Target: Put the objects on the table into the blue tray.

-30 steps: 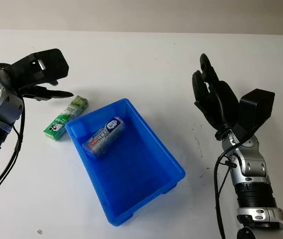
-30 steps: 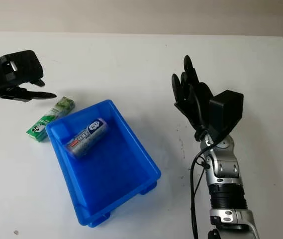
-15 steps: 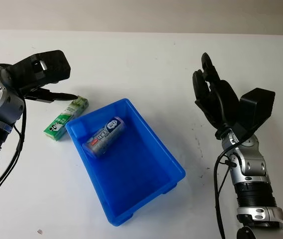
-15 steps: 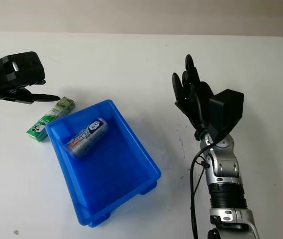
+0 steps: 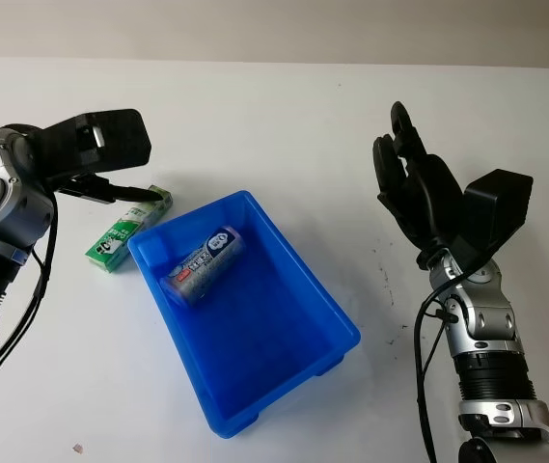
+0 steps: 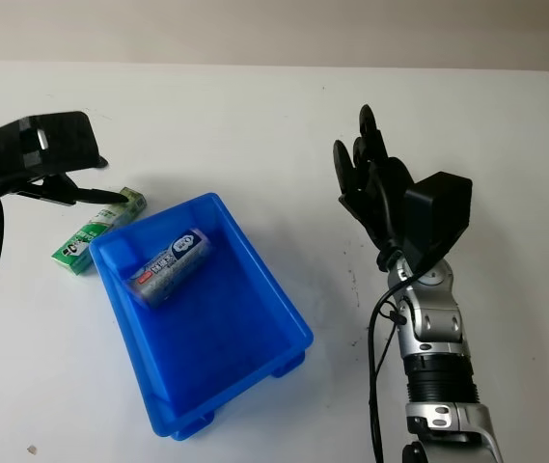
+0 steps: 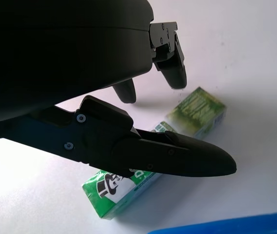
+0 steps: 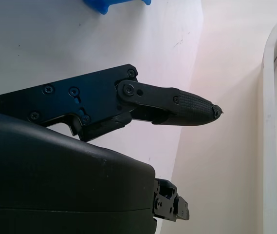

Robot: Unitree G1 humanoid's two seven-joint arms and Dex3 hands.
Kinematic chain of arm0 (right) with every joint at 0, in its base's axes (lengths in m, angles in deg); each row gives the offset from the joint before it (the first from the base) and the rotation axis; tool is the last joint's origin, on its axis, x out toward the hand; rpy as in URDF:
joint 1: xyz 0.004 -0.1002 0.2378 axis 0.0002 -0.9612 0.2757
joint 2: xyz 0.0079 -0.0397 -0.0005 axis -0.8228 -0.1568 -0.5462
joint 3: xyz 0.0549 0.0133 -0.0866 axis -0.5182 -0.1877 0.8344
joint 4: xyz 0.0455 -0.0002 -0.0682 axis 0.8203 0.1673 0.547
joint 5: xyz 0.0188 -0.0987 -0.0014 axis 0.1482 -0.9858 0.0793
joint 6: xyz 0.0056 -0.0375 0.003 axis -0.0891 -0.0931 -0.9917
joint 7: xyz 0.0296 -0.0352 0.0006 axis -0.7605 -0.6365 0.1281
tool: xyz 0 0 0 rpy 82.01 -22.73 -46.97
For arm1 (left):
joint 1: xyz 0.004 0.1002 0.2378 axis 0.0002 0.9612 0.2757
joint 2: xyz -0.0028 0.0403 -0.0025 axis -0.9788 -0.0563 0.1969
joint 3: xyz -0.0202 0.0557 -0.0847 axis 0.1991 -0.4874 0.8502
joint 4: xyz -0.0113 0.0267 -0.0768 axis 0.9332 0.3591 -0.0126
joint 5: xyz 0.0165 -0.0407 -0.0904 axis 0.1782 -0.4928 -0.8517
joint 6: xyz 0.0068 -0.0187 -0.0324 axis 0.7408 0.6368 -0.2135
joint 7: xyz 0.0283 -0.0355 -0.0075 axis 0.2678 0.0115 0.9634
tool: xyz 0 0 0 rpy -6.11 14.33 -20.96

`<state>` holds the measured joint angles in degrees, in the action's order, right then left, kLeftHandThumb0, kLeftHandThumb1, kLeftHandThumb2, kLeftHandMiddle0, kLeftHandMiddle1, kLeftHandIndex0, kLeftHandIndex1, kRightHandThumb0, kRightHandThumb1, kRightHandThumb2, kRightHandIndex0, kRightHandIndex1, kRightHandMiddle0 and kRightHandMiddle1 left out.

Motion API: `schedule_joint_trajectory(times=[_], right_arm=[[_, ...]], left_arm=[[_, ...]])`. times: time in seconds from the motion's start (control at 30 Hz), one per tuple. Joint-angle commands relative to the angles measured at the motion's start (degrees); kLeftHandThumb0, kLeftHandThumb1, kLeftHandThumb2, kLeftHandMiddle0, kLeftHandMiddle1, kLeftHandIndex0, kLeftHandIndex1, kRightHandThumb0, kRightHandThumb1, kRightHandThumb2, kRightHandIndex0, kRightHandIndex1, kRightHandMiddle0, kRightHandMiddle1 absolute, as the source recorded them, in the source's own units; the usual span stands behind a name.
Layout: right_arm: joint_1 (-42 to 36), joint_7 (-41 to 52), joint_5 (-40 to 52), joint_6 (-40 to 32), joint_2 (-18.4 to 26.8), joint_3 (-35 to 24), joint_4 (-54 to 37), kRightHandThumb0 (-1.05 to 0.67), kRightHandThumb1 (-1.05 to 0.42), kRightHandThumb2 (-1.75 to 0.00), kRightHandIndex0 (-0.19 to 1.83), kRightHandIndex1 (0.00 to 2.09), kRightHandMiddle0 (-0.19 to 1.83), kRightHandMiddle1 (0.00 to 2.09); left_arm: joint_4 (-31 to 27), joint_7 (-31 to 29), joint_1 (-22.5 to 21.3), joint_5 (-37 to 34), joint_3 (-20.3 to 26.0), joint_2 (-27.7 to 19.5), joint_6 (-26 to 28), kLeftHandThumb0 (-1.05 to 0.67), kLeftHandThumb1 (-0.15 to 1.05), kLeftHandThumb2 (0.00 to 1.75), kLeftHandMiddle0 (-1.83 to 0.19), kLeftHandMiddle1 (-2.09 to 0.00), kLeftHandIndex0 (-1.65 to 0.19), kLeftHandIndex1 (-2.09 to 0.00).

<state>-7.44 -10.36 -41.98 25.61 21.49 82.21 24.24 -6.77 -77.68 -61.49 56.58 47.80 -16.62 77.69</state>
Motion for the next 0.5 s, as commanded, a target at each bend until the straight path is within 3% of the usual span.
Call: schedule_joint_trajectory(times=[0.0,0.03,0.07,0.17,0.2,0.27,0.3,0.33,0.4,0.47], right_arm=[[0.16,-0.12,0.02,0.06,-0.24,-0.19,-0.51,-0.66,-1.05,-0.53,-0.19,0.00,-0.19,0.00],[0.16,-0.02,0.10,0.17,-0.27,-0.18,-0.53,-0.66,-1.05,-0.53,-0.19,0.00,-0.19,0.00],[0.16,0.17,0.18,0.38,-0.27,-0.17,-0.50,-0.66,-1.05,-0.53,-0.19,0.00,-0.19,0.00],[0.04,0.84,0.54,1.43,-0.38,-0.26,-0.22,-0.65,-1.05,-0.54,-0.19,0.00,-0.19,0.00],[0.02,0.97,0.71,1.41,-0.43,-0.32,-0.25,-0.66,-1.05,-0.54,-0.19,0.00,-0.19,0.00],[-0.06,0.97,0.89,1.28,-0.56,-0.40,-0.43,-0.66,-1.05,-0.54,-0.19,0.00,-0.19,0.00],[-0.14,0.83,0.75,1.30,-0.57,-0.32,-0.56,-0.66,-1.05,-0.53,-0.19,0.00,-0.19,0.00],[-0.25,0.78,0.64,1.37,-0.55,-0.24,-0.70,-0.67,-1.05,-0.53,-0.19,0.00,-0.19,0.00],[-0.38,0.95,0.59,1.45,-0.51,-0.17,-0.85,-0.66,-1.05,-0.53,-0.19,0.00,-0.19,0.00],[-0.49,1.04,0.62,1.44,-0.56,-0.20,-1.01,-0.67,-1.05,-0.53,-0.19,0.00,-0.19,0.00]], left_arm=[[0.73,0.29,0.99,2.08,-1.65,-0.33,-0.71,-0.96,1.05,0.30,0.19,-1.87,0.16,-1.76],[0.80,0.53,1.16,3.75,-2.72,-0.09,-0.64,-0.98,1.05,0.31,0.19,-1.96,0.17,-1.92],[0.97,0.81,1.32,5.35,-3.78,-0.02,-1.16,-1.01,1.05,0.32,0.14,-2.04,0.01,-2.02],[2.10,2.63,2.28,7.17,-4.23,0.63,-2.33,-1.02,1.05,0.33,0.09,-2.09,-0.08,-2.08],[2.88,3.39,2.53,7.51,-4.28,0.84,-2.98,-1.01,1.05,0.33,0.15,-1.91,0.07,-1.93],[5.01,4.90,2.87,8.18,-4.63,1.51,-4.25,-1.01,1.05,0.33,0.17,-1.16,0.15,-0.95],[6.01,5.48,3.09,8.13,-4.54,2.00,-4.70,-1.00,1.05,0.32,0.18,-1.09,0.12,-0.66],[6.66,5.41,3.21,8.23,-4.67,2.43,-4.71,-0.98,1.05,0.31,0.19,-1.42,0.04,-0.59],[7.68,5.26,3.33,8.85,-5.33,3.00,-4.94,-0.96,1.05,0.31,0.19,-1.55,0.15,-0.91],[8.17,5.58,3.60,10.24,-6.34,3.41,-5.18,-0.95,1.05,0.31,0.19,-1.39,0.18,-1.01]])
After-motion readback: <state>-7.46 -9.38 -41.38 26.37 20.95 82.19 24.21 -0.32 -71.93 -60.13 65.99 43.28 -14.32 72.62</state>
